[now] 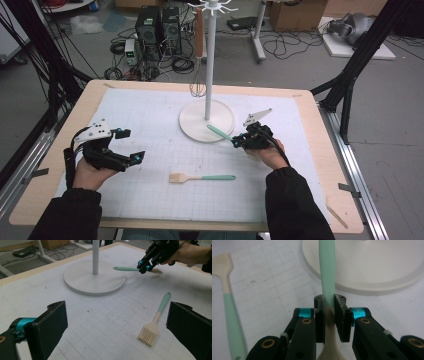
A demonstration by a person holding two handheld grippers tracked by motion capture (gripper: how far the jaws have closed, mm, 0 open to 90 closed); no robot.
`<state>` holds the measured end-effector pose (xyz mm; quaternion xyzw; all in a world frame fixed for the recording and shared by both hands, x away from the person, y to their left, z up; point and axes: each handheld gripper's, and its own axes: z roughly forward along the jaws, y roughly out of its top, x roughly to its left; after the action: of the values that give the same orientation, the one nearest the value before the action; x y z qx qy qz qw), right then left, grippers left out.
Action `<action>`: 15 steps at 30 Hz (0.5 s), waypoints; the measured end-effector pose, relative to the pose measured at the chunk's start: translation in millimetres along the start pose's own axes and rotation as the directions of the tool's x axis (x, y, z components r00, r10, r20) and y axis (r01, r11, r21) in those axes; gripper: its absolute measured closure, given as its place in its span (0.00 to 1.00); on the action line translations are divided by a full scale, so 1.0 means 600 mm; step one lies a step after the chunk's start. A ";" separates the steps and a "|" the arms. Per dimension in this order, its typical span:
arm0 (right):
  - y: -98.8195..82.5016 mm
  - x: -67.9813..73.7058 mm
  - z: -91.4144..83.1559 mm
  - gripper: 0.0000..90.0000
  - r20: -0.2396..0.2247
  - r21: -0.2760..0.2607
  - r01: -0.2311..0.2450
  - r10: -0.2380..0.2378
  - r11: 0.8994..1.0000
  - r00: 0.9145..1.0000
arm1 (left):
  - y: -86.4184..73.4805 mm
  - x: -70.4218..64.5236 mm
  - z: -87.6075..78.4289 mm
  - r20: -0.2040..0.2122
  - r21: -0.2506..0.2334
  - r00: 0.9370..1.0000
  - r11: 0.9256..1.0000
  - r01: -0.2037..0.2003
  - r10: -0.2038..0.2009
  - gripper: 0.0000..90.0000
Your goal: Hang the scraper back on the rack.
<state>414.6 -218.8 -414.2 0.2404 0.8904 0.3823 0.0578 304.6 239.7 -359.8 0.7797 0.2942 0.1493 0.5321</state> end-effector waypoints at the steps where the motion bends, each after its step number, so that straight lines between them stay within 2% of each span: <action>1: 0.001 0.002 -0.001 0.89 -0.007 -0.005 0.006 -0.006 1.000 1.000 | 0.000 0.000 0.000 -0.001 0.001 1.000 1.000 -0.001 0.001 0.04; 5: 0.007 0.011 -0.007 0.89 -0.024 -0.025 0.015 -0.016 1.000 1.000 | 0.000 -0.001 0.002 0.001 0.002 1.000 1.000 0.000 0.000 0.04; 15: 0.015 0.026 -0.022 0.89 -0.025 -0.064 0.021 -0.023 0.998 0.999 | 0.000 -0.002 0.002 0.001 0.003 1.000 1.000 0.000 0.000 0.04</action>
<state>400.7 -215.0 -397.1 0.2238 0.8809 0.4131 0.0583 304.3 238.3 -360.2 0.7806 0.2943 0.1486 0.5311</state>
